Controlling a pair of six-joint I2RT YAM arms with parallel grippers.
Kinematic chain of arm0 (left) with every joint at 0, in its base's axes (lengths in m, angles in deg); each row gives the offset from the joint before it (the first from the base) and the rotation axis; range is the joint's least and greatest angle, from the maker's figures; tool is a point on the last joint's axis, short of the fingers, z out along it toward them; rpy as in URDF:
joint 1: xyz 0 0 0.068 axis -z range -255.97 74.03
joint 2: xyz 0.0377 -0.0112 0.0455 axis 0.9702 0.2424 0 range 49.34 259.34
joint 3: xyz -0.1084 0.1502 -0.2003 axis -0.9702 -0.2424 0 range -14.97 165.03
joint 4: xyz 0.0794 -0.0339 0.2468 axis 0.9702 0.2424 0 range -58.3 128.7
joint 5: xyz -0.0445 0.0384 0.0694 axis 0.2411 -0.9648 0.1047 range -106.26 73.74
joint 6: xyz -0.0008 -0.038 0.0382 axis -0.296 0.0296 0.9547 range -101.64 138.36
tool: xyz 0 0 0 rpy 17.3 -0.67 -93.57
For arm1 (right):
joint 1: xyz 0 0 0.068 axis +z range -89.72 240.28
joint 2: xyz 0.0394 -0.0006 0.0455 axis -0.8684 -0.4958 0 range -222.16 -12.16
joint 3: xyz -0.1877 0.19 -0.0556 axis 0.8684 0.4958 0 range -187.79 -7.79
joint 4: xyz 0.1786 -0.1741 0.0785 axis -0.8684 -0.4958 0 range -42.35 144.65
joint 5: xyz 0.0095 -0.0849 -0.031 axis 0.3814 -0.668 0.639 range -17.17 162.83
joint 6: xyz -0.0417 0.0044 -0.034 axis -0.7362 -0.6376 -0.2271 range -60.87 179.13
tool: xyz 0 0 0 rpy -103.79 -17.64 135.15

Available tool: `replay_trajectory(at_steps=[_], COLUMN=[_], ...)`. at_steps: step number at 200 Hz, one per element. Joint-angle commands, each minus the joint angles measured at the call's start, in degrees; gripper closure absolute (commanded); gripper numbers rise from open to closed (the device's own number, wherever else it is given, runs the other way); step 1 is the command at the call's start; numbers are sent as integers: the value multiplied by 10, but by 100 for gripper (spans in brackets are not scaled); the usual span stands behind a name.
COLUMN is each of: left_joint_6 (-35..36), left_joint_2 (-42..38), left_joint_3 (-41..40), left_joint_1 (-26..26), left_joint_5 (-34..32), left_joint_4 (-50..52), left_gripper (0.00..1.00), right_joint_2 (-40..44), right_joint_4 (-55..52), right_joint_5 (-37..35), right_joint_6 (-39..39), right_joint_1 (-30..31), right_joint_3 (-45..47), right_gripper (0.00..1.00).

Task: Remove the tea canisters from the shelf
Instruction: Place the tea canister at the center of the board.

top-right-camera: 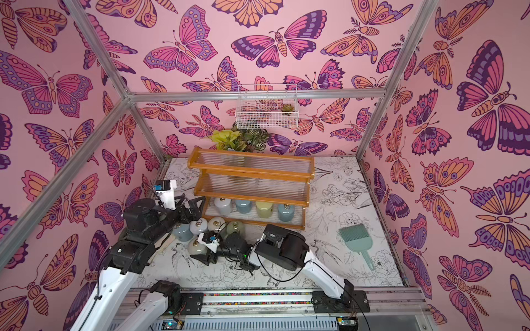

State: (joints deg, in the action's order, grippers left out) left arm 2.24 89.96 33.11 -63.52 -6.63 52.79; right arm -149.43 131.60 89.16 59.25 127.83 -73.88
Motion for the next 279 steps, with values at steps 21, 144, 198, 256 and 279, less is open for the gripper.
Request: replay_trajectory(at_steps=[21,144,198,256,279], left_joint_6=[1,-2,2,6,9], left_joint_2=[2,10,9,15,20], left_joint_3=[0,-1,1,9,13], left_joint_1=[2,2,2,2,2], left_joint_5=[11,15,17,4,2], left_joint_4=[-6,-8,-7,-1,1], left_gripper=[0,0,0,0,0], right_joint_2=[-23,3,47,159,229], right_joint_4=[49,49,49,49,48], right_joint_5=[-5,32,41,25,-21], right_joint_6=[5,0,0,-28,-36], right_joint_1=[1,1,2,1,-5], right_joint_3=[-39,-16,12,104,160], right_gripper=[36,12,6,3,3])
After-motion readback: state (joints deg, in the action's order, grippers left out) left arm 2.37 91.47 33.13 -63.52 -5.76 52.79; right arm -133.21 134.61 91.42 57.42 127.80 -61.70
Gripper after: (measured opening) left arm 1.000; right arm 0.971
